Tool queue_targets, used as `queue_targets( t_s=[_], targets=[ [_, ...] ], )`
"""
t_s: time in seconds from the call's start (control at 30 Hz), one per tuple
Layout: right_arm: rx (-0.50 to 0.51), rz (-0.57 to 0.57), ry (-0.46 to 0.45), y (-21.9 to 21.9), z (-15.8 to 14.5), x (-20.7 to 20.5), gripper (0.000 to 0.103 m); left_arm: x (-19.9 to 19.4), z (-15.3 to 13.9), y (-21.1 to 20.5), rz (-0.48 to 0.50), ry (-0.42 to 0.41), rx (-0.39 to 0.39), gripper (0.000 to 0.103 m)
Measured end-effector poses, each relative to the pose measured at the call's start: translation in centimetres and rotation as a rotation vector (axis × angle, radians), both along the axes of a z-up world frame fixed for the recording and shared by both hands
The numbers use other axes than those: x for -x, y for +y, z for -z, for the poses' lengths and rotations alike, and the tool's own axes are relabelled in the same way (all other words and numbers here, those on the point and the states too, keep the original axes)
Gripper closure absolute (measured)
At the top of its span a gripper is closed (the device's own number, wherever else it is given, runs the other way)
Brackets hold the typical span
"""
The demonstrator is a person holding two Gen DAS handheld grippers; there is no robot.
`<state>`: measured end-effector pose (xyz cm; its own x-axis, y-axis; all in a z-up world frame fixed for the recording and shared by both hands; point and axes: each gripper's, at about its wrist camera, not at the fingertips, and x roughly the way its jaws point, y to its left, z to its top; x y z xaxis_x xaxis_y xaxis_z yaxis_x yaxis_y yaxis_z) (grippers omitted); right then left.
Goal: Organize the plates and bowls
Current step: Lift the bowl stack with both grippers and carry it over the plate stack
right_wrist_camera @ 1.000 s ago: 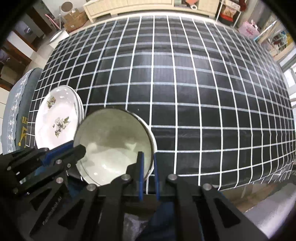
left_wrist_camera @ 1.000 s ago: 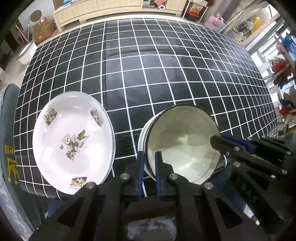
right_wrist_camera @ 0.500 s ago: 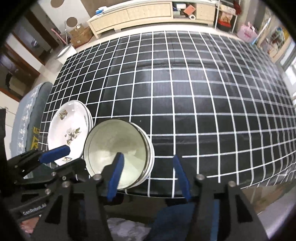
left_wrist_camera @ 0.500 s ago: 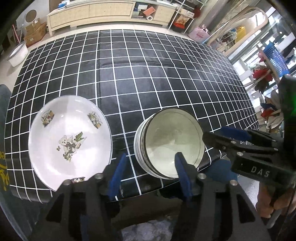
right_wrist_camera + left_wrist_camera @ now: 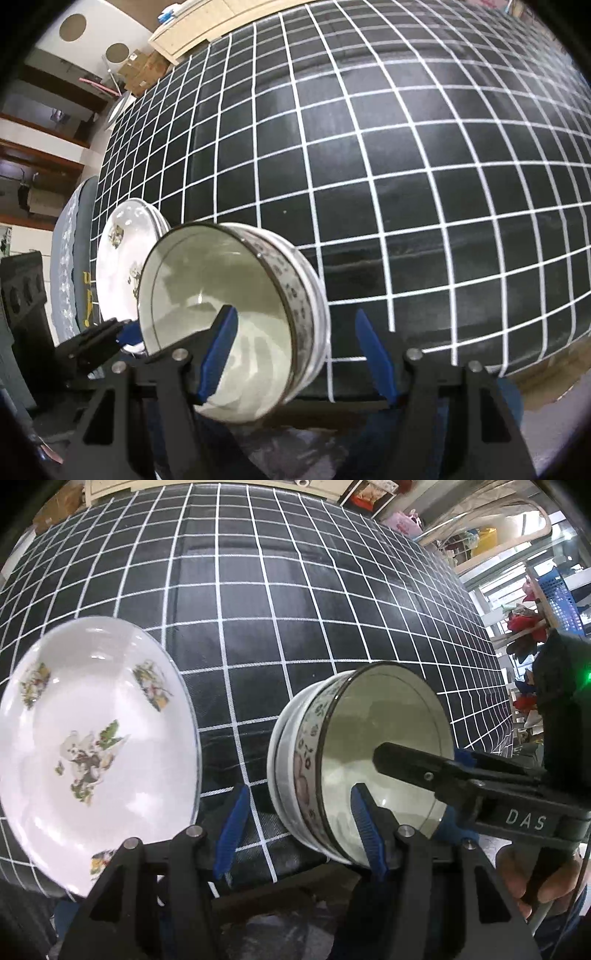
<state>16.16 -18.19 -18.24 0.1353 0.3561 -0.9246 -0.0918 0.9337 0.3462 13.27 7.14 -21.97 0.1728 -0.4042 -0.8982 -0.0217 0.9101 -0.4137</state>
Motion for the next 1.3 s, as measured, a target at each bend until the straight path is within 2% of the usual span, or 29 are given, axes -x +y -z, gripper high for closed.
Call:
queue_targets(
  t_s=[0.4,0.63,0.8,1.1,1.3],
  targets=[
    [-0.078,0.013,0.070,-0.2,2.2,-0.7,0.033,-0.9,1.5,-1.4,0.033,0.018,0.010,0.048],
    [-0.103,0.021,0.055,0.0,2.2,-0.8,0.033,-0.8,1.7,-1.5,0.035,0.015,0.015,0.047],
    [-0.092,0.062,0.055,0.3,2.3,-0.6,0.033,-1.0,1.5,-2.2,0.032,0.015,-0.016,0.042],
    [-0.020,0.107,0.057,1.1,1.7,-0.4,0.035,-1.7,1.5,-3.1,0.006,0.020,-0.034,0.041],
    [-0.004,0.114,0.044,1.7,1.3,0.0,0.042,-1.5,1.0,-3.0,0.002,0.004,-0.037,0.041]
  ],
)
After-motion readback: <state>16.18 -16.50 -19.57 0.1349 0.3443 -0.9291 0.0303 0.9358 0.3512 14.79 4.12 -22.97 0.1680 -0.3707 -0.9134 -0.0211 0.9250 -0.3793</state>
